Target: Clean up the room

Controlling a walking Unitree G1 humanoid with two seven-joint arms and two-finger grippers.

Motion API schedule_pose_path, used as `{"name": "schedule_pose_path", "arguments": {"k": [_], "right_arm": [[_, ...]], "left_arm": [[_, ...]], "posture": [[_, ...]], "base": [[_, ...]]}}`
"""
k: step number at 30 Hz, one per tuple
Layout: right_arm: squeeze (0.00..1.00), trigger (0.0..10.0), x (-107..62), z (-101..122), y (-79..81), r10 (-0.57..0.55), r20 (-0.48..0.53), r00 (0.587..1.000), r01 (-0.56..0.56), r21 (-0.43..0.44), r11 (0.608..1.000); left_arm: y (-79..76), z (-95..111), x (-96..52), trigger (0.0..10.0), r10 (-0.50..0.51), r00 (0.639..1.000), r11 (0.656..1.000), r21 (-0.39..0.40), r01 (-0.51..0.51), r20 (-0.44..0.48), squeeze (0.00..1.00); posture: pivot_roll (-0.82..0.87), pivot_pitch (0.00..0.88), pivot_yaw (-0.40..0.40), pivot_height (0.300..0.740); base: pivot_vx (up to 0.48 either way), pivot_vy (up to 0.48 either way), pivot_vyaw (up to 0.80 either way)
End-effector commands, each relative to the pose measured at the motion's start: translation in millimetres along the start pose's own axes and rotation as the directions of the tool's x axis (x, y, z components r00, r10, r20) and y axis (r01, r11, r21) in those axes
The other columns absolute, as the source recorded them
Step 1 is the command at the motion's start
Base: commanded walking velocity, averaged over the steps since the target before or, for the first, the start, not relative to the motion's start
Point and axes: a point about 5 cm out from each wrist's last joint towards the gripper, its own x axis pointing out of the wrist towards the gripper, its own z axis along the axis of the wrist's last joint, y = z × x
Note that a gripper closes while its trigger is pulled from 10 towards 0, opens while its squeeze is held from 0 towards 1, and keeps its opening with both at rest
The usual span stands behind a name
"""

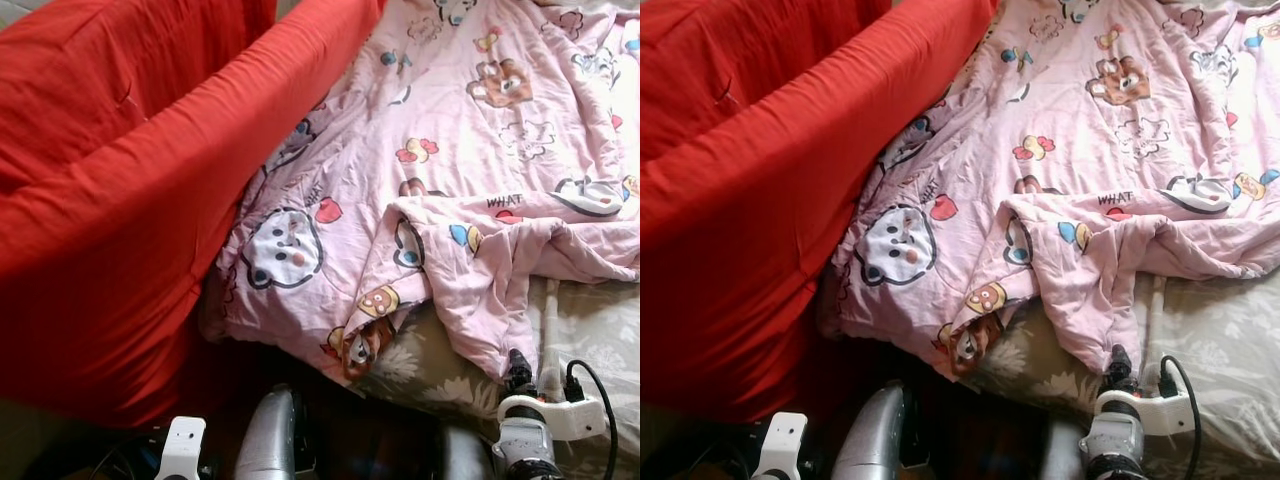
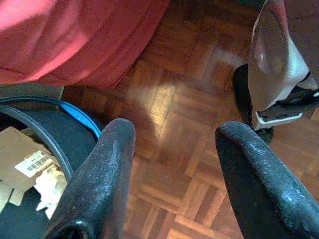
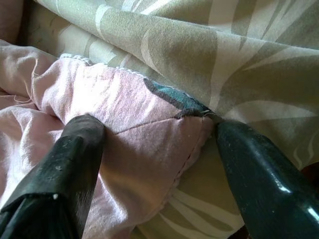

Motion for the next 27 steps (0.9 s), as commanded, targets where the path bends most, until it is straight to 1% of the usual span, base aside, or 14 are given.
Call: {"name": "schedule_pose_path", "arguments": {"k": [1,2,3,7,11,17,22,27], "right_arm": [[0.0,8.4,-2.3,-3,-6.1,-0.035,-0.012,0.999,0.036,0.016,0.999],[0.0,8.4,-2.1,-3,-5.6,-0.034,-0.015,0.999,0.034,0.012,0.999],[0.0,0.1,-1.7,-4,-4.8,-0.033,-0.02,0.999,0.033,0.007,0.999],[0.0,0.0,-2.0,-7,-3.2,-0.018,-0.039,0.999,0.019,0.017,1.0],[0.0,0.0,-3.5,-12,-3.7,-0.023,-0.063,0.998,0.023,-0.003,1.0],[0.0,0.0,-4.1,-14,-4.9,-0.031,-0.073,0.997,0.031,-0.001,1.0],[0.0,0.0,-3.6,-15,-3.0,-0.026,-0.089,0.996,0.024,-0.02,1.0],[0.0,0.0,-2.2,-13,-0.8,-0.021,-0.09,0.996,0.018,-0.038,0.999]], "left_arm": [[6.3,-16,-5.8,10.0,0.013,0.999,1.0,0.024,-0.012,-0.046,0.0],[6.3,-16,-5.9,10.0,0.013,0.999,1.0,0.024,-0.012,-0.046,0.0],[6.4,-16,-6.1,10.0,0.013,0.999,1.0,0.024,-0.012,-0.047,0.0],[6.8,-18,-6.9,10.0,0.013,0.999,1.0,0.025,-0.012,-0.049,0.0],[6.3,-19,-7.2,10.0,0.01,0.999,0.999,0.031,-0.009,-0.048,0.0],[4.5,-17,-6.7,10.0,0.001,0.999,0.999,0.042,0.001,-0.045,0.0],[1.6,-17,-6.1,10.0,-0.012,0.999,0.998,0.061,0.015,-0.048,0.0],[-1.1,-15,-4.9,10.0,-0.016,0.999,0.998,0.064,0.019,-0.045,0.0]], "posture": [[0.07,0.271,0.127,0.621],[0.08,0.272,0.126,0.621],[0.08,0.272,0.126,0.621],[0.08,0.274,0.126,0.621],[0.08,0.275,0.126,0.621],[0.08,0.273,0.126,0.621],[0.07,0.266,0.122,0.621],[0.07,0.258,0.117,0.621]], "base": [[0.0,0.0,0.0],[0.0,0.0,0.0],[0.0,0.0,0.0],[0.0,0.0,0.0],[0.0,0.0,0.0],[0.0,0.0,0.0],[0.0,0.0,0.0],[0.0,0.0,0.0]]}}
